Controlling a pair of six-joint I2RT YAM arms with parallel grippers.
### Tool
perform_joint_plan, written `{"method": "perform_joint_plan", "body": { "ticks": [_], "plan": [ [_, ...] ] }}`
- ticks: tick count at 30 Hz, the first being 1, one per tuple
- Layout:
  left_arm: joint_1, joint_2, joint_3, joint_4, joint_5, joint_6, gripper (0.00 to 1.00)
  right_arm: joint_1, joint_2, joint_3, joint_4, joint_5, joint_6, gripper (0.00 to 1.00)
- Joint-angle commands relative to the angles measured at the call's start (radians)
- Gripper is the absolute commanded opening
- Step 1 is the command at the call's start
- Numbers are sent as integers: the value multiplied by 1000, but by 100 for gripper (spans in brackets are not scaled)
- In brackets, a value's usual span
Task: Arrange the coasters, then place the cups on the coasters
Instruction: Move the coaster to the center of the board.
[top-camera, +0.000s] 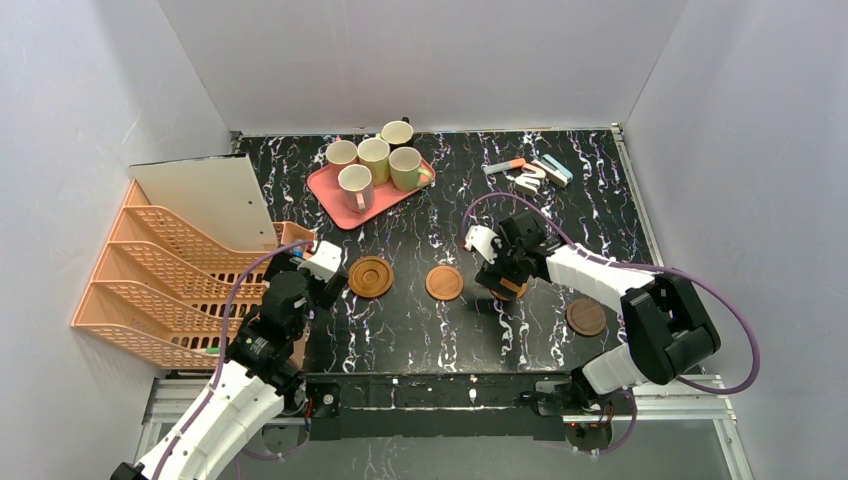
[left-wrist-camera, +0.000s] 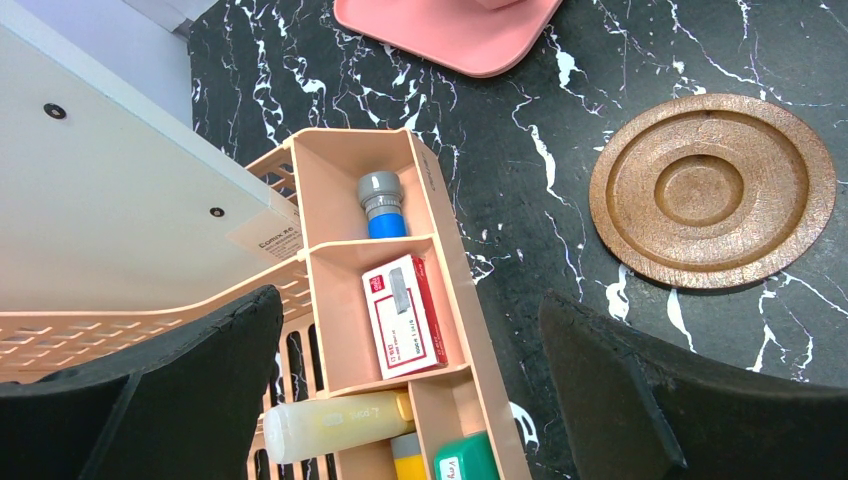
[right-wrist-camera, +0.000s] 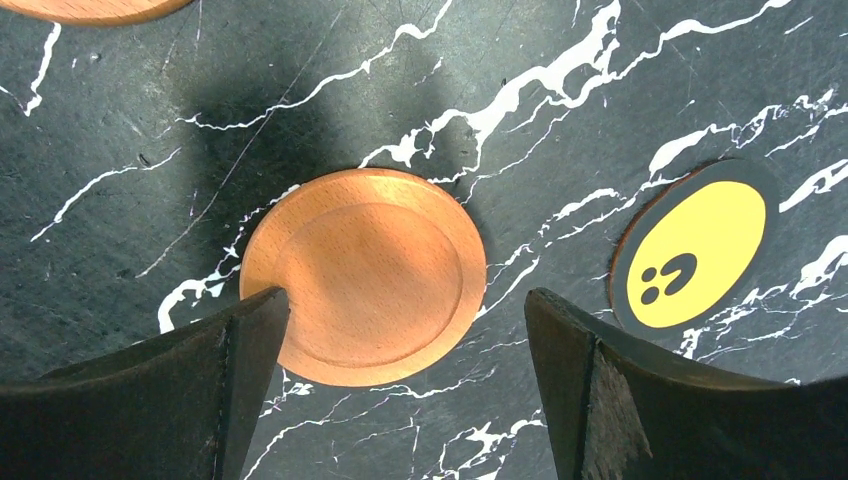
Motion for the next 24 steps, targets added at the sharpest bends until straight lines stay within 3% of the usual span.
{"method": "perform_joint_plan", "body": {
  "ticks": [1, 24],
  "plan": [
    [4, -3, -8, 9, 1, -10, 98, 11, 19, -76, -126, 81, -28, 99],
    [6, -4, -8, 8, 4, -10, 98, -73, 2, -66, -207, 125, -105, 99]
  ]
}}
